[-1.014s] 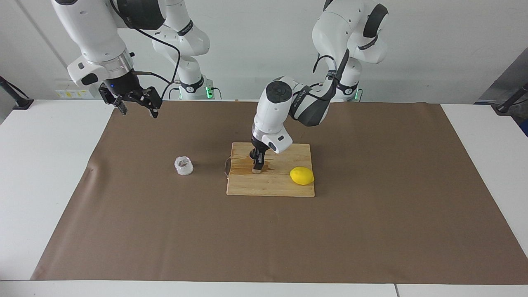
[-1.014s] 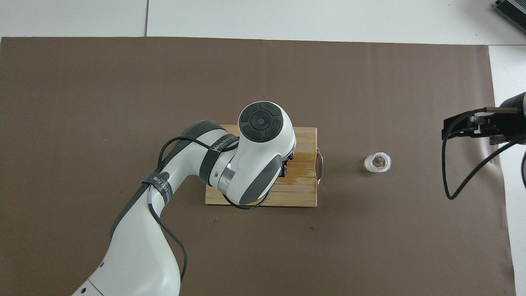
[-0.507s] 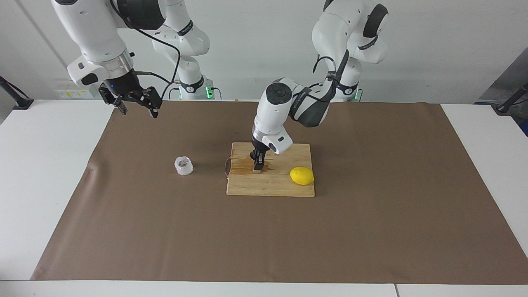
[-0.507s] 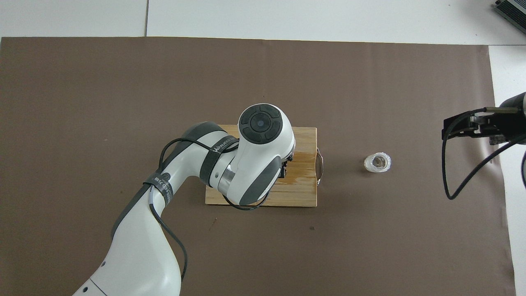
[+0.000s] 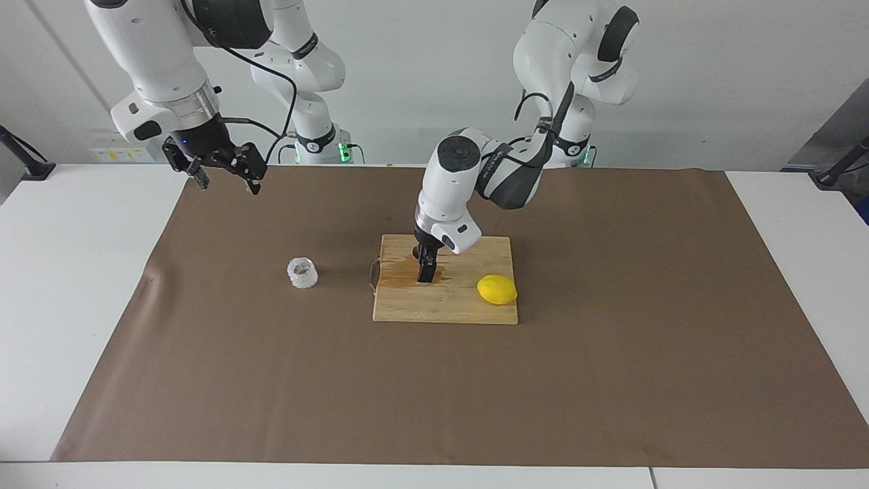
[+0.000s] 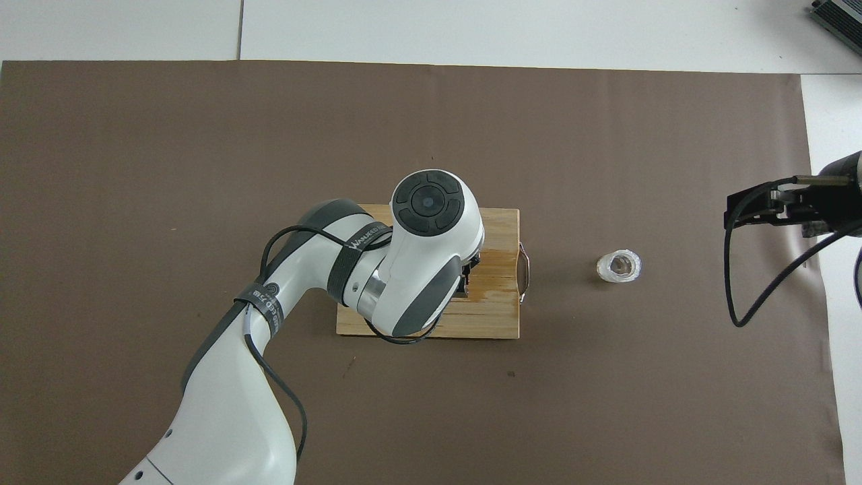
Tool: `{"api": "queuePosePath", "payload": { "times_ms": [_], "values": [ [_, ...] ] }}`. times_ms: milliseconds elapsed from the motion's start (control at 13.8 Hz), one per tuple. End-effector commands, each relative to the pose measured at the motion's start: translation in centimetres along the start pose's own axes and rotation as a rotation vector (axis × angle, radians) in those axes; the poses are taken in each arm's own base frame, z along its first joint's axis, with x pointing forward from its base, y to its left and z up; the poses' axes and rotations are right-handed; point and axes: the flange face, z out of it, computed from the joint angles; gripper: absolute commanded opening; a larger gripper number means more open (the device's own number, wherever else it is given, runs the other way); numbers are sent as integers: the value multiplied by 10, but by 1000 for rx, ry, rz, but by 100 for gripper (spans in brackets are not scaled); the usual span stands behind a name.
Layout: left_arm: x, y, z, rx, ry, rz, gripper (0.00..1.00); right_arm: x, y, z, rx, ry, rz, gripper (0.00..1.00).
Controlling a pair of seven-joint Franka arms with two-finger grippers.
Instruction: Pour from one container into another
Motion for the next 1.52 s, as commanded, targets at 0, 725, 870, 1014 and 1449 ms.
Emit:
{"api": "queuePosePath", "payload": {
  "times_ms": [0,725,870,1014,1449],
  "values": [
    [2,-5,-9,19,57,21,100,-6,3,-1,6,13,-10,100],
    [50,-9,-121,34,90,245,100,-26,24,35,10,19,-384,100],
    [68,-3,-137,32,91,306,100,-35,32,54,31,52,-545,100],
    [81,2,-146,22,110,378,100,-43,39,75,25,79,-722,100],
    [133,16,-178,14,153,590,100,-41,66,136,128,155,-1027,100]
  ]
}}
